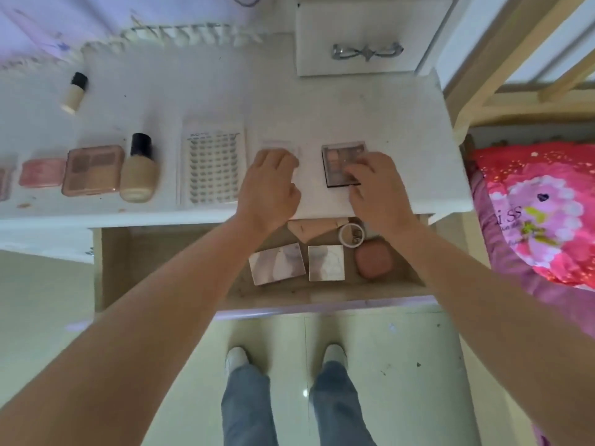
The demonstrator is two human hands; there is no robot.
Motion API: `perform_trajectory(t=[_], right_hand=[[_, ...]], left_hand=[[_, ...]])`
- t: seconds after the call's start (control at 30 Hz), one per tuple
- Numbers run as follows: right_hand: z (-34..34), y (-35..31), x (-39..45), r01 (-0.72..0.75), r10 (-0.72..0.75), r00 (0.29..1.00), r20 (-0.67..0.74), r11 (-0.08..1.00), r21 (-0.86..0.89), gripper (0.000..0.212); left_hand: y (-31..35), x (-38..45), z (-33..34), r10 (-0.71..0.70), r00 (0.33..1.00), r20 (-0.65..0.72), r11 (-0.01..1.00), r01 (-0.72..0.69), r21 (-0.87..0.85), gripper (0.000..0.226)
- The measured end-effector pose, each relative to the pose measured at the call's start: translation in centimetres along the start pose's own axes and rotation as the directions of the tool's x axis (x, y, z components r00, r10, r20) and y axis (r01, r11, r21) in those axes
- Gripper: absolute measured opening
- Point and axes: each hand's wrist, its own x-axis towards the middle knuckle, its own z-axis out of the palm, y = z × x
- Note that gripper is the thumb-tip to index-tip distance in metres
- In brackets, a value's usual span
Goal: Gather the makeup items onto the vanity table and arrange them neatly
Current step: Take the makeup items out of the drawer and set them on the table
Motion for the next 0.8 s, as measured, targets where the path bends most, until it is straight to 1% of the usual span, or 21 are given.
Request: perform_trajectory(t=[0.03, 0.07, 0.1, 0.13, 0.17, 0.2, 0.23, 0.27, 0.3, 0.37, 0.47, 0.53, 0.6, 0.7, 0.8], right_hand=[[0.5, -0.6, -1.7, 0.013, -0.01, 0.995, -0.102, 1.0, 0.026, 0.017], [1.2, -1.2, -3.4, 0.025, -0.02, 0.992, -0.127, 0.999, 0.041, 0.01], [2.2, -1.8, -4.7, 0.019, -0.017, 0.999, -0.029, 0.997, 0.069, 0.009], [3.4, -2.2, -5.7, -0.04, 0.026, 0.986, 0.163, 0.995, 0.088, 0.016], [4.7, -2.4, -6.5, -0.118, 0.094, 0.913, 0.396, 0.992, 0.036, 0.028], [6.1, -2.2, -6.9, -0.162, 0.163, 0.803, 0.573, 0.985, -0.053, 0.041], [7.2, -2.0, -7.1, -0.185, 0.216, 0.716, 0.664, 0.976, -0.117, 0.051], [8.0, -1.9, -7.2, -0.196, 0.245, 0.672, 0.698, 0.969, -0.152, 0.058], [8.6, -1.7, -7.2, -0.192, 0.255, 0.669, 0.698, 0.967, -0.17, 0.061], [9.7, -1.6, -7.1, -0.142, 0.249, 0.707, 0.662, 0.967, -0.212, 0.061], [11.2, -1.6, -6.9, 0.018, 0.189, 0.756, 0.627, 0.951, -0.308, 0.061], [12.0, -1.6, -6.6, 0.109, 0.137, 0.772, 0.621, 0.934, -0.341, 0.062], [12.7, -1.6, -6.3, 0.201, 0.073, 0.788, 0.611, 0.908, -0.367, 0.057], [13.2, -1.8, -6.2, 0.318, -0.015, 0.777, 0.629, 0.872, -0.372, 0.052], [13.1, -2.1, -6.3, 0.35, -0.023, 0.748, 0.664, 0.863, -0.364, 0.049]], left_hand=[[0.8, -2.1, 0.9, 0.035, 0.996, -0.08, 0.999, -0.033, 0.018, 0.03], [1.5, -4.2, 2.0, 0.056, 0.996, -0.074, 0.997, -0.052, 0.054, 0.024], [1.8, -6.0, 3.1, 0.006, 0.998, 0.067, 0.997, -0.011, 0.079, 0.025], [1.9, -7.4, 4.4, -0.129, 0.96, 0.247, 0.989, 0.106, 0.102, 0.033], [1.5, -8.4, 5.9, -0.281, 0.867, 0.412, 0.959, 0.237, 0.155, 0.043], [1.0, -9.1, 7.0, -0.38, 0.765, 0.521, 0.925, 0.32, 0.205, 0.055], [0.4, -9.3, 7.9, -0.417, 0.706, 0.573, 0.908, 0.345, 0.236, 0.064], [0.0, -9.4, 8.5, -0.421, 0.681, 0.599, 0.907, 0.337, 0.254, 0.071], [-0.3, -9.2, 9.1, -0.409, 0.684, 0.605, 0.913, 0.317, 0.258, 0.076], [-0.7, -9.0, 10.1, -0.396, 0.693, 0.603, 0.918, 0.29, 0.27, 0.079], [-0.7, -9.1, 11.0, -0.406, 0.723, 0.559, 0.9, 0.209, 0.383, 0.078], [-0.6, -8.9, 11.4, -0.404, 0.743, 0.534, 0.883, 0.164, 0.44, 0.073], [-0.7, -8.5, 11.8, -0.403, 0.766, 0.502, 0.877, 0.166, 0.45, 0.06], [-0.9, -8.4, 12.0, -0.392, 0.783, 0.482, 0.885, 0.179, 0.43, 0.042], [-1.0, -8.5, 11.6, -0.389, 0.775, 0.497, 0.893, 0.186, 0.409, 0.041]])
